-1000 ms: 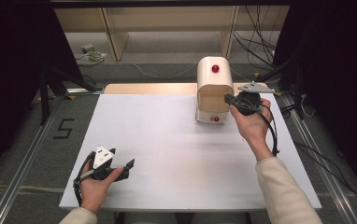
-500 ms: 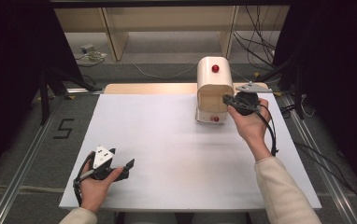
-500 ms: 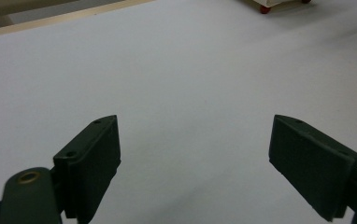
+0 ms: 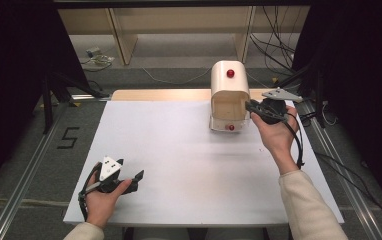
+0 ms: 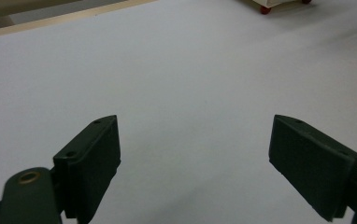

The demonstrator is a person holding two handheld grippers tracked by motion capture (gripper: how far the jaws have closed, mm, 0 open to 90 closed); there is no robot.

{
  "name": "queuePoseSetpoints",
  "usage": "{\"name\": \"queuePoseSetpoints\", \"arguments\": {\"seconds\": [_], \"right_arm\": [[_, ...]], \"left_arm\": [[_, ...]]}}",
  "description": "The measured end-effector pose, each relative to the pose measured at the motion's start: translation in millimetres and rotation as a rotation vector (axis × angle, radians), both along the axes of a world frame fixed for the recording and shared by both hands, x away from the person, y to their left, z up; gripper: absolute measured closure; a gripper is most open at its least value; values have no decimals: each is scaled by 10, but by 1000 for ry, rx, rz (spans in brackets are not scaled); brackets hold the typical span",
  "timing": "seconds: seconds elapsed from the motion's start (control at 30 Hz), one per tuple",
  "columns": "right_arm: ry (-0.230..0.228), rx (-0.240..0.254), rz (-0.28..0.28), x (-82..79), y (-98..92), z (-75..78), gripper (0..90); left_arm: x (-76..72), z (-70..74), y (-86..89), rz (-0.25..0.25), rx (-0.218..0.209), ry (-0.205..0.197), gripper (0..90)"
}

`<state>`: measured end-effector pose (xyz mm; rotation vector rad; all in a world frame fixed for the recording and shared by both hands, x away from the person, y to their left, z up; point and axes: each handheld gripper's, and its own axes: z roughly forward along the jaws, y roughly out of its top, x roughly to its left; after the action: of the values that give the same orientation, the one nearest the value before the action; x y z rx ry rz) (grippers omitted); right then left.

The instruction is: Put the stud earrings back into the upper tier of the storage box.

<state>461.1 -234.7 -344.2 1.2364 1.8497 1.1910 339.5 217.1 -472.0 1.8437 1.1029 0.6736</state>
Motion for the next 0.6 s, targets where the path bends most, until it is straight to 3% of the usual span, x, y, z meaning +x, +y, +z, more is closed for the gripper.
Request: {"name": "queuePoseSetpoints", "arguments": {"seconds": [0.23, 0.6], "right_arm": [[-6, 11, -29, -33, -144, -6, 704], [30, 11, -80, -71, -384, -160, 696]], "left_arm": [[0, -1, -1, 1, -2, 1, 163], [2, -4, -3, 0, 3, 4, 162]]}}
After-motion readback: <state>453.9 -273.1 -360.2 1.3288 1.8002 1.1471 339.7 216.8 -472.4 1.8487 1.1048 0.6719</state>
